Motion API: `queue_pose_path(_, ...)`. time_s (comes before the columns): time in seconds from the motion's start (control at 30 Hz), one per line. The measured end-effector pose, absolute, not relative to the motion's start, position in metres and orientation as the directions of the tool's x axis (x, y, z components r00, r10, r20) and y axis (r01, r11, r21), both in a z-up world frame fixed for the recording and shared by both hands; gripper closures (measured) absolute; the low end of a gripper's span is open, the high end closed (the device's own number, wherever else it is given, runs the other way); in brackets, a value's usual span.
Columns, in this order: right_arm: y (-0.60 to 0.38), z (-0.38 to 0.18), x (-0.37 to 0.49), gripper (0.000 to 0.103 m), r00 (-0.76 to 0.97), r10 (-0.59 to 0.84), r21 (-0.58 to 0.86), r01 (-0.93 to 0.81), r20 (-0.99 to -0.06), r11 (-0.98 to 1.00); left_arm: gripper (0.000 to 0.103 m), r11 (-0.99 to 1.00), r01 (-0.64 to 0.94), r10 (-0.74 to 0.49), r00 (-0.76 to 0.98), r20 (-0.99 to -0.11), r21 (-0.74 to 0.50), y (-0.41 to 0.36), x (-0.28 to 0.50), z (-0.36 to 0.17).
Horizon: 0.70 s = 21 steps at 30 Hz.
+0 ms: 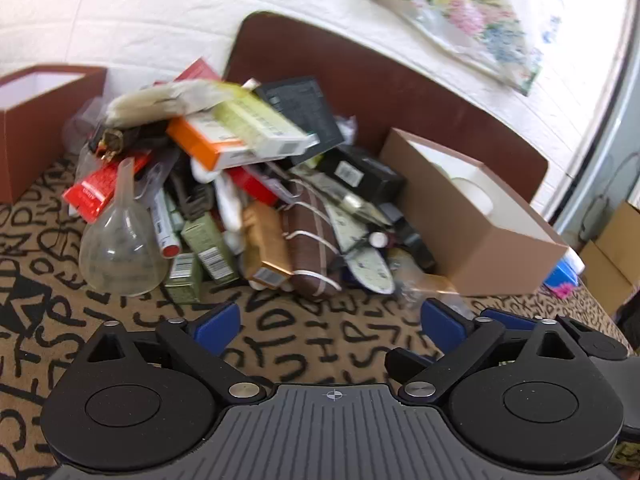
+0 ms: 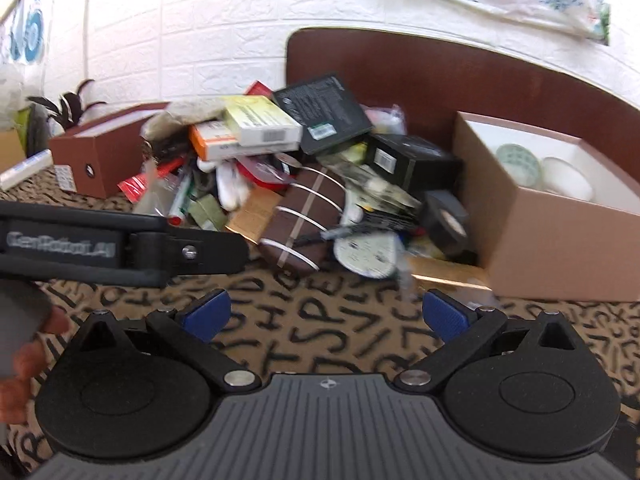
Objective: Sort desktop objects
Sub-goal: 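Withdraw both tools from the tan box back to the pile, then grasp the brown striped case with the left tool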
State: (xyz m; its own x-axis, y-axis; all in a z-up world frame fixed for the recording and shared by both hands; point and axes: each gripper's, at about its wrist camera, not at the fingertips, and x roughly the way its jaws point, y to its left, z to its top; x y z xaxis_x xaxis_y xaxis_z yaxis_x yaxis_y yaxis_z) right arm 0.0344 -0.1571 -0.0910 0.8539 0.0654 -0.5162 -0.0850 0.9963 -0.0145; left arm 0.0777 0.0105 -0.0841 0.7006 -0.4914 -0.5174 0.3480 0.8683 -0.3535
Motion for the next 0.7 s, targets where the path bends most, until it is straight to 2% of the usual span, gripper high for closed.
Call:
queue_pose_path(0.3, -0.145, -0.109, 0.078, 0.017, 0.822, 0.120, 0.038, -0.119, -0.556, 0.992, 0.026, 0.858, 0.334, -0.509, 0.648, -0.566, -0.390, 0.013, 0.112, -0.100)
queue_pose_path(0.37, -0.144, -0.113, 0.087, 0.024, 0.819, 0.125, 0.050, -0.117, -0.560, 0.992, 0.038, 0.851, 0.339, -0.522, 0.634, -0.571, -0.401, 0.009, 0.119, -0.101)
queue_pose_path(0.43, -0.144, -0.116, 0.096, 0.026, 0.813, 0.136, 0.066, -0.120, -0.566, 0.991, 0.042, 0.842, 0.349, -0.537, 0.614, -0.578, -0.411, 0.004, 0.127, -0.104)
queue_pose_path(0.53, -0.143, -0.122, 0.108, 0.033, 0.803, 0.155, 0.075, -0.137, -0.576, 0.988, 0.043, 0.842, 0.348, -0.537, 0.607, -0.586, -0.412, -0.004, 0.139, -0.108)
queue_pose_path(0.7, -0.146, -0.130, 0.125, 0.034, 0.795, 0.164, 0.106, -0.125, -0.585, 0.986, 0.043, 0.845, 0.333, -0.532, 0.598, -0.600, -0.418, -0.011, 0.157, -0.113)
